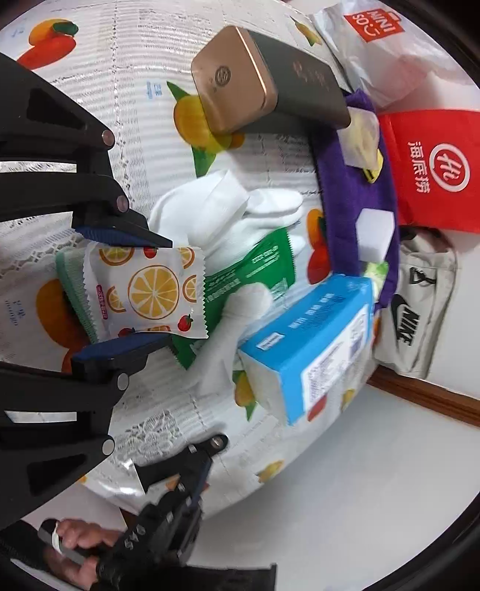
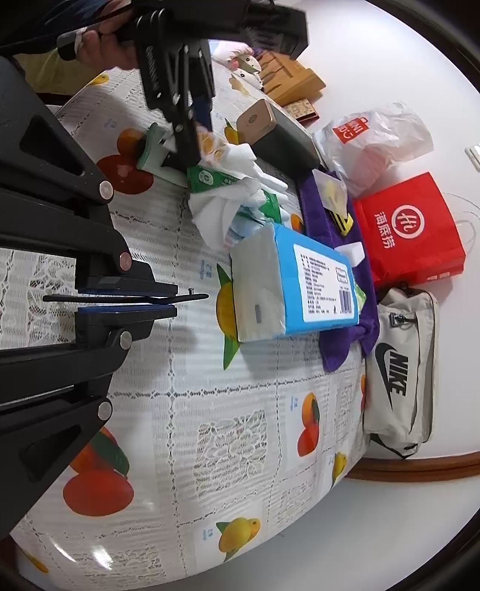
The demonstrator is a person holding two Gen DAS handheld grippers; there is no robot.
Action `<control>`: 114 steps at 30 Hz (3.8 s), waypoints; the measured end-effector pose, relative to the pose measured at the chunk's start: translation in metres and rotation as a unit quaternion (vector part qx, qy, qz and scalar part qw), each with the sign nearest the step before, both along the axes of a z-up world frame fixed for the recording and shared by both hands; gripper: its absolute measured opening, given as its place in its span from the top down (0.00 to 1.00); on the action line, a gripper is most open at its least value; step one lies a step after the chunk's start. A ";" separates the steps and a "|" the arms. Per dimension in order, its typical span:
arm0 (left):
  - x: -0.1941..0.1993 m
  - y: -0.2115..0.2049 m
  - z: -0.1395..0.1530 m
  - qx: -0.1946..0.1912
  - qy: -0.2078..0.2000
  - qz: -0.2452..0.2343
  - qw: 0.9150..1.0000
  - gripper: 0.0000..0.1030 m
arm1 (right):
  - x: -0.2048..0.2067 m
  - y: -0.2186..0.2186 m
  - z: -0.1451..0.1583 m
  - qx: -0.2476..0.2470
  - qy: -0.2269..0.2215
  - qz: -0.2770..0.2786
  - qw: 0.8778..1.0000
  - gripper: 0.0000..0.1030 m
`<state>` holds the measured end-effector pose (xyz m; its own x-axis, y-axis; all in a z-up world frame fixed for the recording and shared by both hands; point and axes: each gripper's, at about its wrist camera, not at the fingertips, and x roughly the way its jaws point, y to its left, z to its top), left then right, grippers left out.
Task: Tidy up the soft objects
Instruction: 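Grasp the orange-slice print packet with the left gripper and lift it, then carry the packet toward the towel with the left gripper while the right grasps a white glove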
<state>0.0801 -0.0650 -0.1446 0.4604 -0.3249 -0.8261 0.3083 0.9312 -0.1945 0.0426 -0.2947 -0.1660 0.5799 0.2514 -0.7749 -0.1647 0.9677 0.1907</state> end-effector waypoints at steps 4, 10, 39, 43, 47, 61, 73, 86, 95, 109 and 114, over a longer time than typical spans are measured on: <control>-0.001 0.016 0.006 -0.003 -0.003 0.022 1.000 0.60 | 0.003 0.005 -0.005 -0.007 0.012 0.001 1.000 0.96; -0.006 0.057 0.011 0.002 -0.012 0.074 0.997 0.60 | 0.005 0.011 -0.011 -0.009 0.019 0.001 1.000 0.96; 0.051 0.120 0.085 -0.041 -0.058 0.142 0.987 0.60 | 0.086 0.046 0.094 0.017 -0.068 0.049 0.996 0.96; 0.074 0.121 0.089 -0.038 -0.060 0.142 0.987 0.60 | 0.116 0.051 0.098 0.015 -0.075 0.052 0.996 0.96; 0.096 0.121 0.089 -0.039 -0.059 0.143 0.987 0.60 | 0.150 0.057 0.099 0.009 -0.075 0.054 0.996 0.96; 0.135 0.118 0.071 -0.051 -0.039 0.138 0.988 0.60 | 0.160 0.085 0.060 -0.009 -0.009 0.125 0.992 0.77; 0.120 0.120 0.056 -0.076 -0.021 0.121 0.990 0.60 | 0.103 0.134 0.010 -0.113 0.028 0.137 0.984 0.72; 0.108 0.135 0.054 -0.106 -0.022 0.110 0.988 0.60 | 0.102 0.162 -0.009 -0.130 0.037 0.099 0.986 0.43; 0.098 0.144 0.050 -0.115 -0.018 0.118 0.986 0.60 | 0.098 0.151 0.015 -0.070 0.025 0.104 0.992 0.72; 0.084 0.135 0.057 -0.115 -0.024 0.109 0.987 0.60 | 0.089 0.147 0.006 -0.038 0.037 0.103 0.993 0.66; 0.076 0.133 0.058 -0.111 -0.023 0.106 0.988 0.60 | 0.076 0.140 0.000 -0.030 0.042 0.098 0.994 0.55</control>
<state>0.1565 0.0684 -0.0864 0.5735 -0.3869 -0.7221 0.1236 0.9122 -0.3906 0.1187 -0.1547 -0.1656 0.4570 0.3048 -0.8356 -0.3370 0.9287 0.1545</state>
